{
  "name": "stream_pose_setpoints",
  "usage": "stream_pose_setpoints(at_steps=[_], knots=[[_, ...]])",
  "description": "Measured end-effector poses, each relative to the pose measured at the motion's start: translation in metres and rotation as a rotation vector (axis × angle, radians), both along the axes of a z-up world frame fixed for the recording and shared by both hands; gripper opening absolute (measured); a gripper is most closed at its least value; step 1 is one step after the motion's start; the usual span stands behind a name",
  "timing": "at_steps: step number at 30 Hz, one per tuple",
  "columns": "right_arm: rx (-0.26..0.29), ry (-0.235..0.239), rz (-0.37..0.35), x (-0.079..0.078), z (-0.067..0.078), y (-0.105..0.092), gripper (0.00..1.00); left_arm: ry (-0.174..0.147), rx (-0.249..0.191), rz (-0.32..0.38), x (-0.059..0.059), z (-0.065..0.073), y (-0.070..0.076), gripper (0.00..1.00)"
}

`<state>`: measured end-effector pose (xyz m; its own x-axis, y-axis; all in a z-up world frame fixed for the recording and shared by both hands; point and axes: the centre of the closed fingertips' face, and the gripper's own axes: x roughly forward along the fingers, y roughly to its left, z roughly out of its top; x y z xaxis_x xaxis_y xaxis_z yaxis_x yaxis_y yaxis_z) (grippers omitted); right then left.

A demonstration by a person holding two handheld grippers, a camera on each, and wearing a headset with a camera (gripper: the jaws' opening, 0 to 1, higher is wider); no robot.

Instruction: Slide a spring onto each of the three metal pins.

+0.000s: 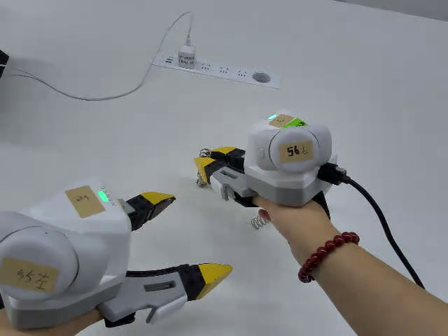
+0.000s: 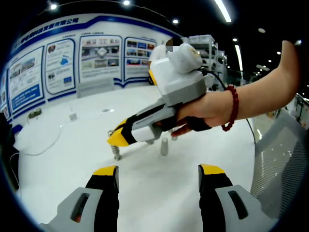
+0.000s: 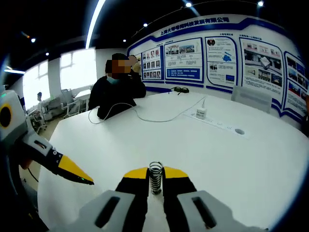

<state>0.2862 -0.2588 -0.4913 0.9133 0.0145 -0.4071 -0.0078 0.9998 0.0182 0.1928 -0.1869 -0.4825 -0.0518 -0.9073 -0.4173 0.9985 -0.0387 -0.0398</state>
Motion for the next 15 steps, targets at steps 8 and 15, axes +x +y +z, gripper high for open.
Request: stream_pose_setpoints(at_steps=[8,15], knots=[[0.006,0.019,-0.008,0.000,-0.007,0.000,0.12,0.012,-0.005,0.011,0.003,0.001,0.001,0.68],[0.011,0.046,-0.015,-0.001,-0.015,0.000,0.12,0.011,-0.001,0.014,0.003,0.001,0.001,0.67]])
